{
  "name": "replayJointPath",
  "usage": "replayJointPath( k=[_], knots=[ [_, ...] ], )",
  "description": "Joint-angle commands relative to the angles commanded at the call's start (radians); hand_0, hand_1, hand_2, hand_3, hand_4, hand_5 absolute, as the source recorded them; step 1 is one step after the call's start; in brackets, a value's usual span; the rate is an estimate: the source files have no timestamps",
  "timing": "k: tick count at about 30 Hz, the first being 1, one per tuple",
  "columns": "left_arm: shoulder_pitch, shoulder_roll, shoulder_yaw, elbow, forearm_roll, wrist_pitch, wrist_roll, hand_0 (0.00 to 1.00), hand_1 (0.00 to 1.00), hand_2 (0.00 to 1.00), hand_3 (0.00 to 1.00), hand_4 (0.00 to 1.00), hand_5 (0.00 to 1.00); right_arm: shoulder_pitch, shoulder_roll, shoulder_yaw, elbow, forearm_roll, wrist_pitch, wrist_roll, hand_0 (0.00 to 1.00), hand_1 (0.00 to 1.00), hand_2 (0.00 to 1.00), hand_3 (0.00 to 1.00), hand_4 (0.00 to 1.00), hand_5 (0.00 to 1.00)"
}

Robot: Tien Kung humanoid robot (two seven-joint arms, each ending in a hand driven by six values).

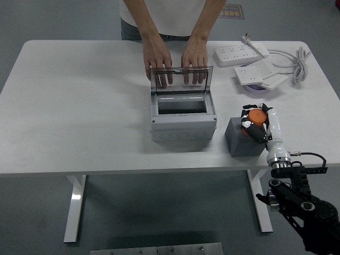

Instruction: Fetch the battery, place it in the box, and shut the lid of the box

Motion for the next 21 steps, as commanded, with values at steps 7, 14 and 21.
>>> replayJointPath(
  k=[7, 14, 21],
  knots=[
    [0.000, -0.001, -0.003, 0.000, 0.008, -0.003, 0.000, 0.460, 0.647, 0.649, 0.657, 0.771, 0.688, 0.009, 0.000, -0.006, 0.003, 0.010, 0.000, -0.010, 0.302, 0.347, 0.408, 0.463, 0.329, 0.002],
    [-0.002, -0.002, -0.005, -0.001, 0.014, -0.004, -0.001, 0.460, 0.647, 0.651, 0.661, 0.774, 0.690, 0.018, -0.001, -0.009, 0.004, 0.010, 0.002, -0.014, 0.275, 0.339, 0.398, 0.444, 0.213, 0.002],
    [-0.006, -0.002, -0.010, -0.001, 0.024, -0.004, -0.001, 0.458, 0.650, 0.652, 0.664, 0.775, 0.691, 0.040, -0.006, -0.017, 0.009, 0.004, 0.009, -0.028, 0.266, 0.343, 0.399, 0.441, 0.156, 0.002]
  ],
)
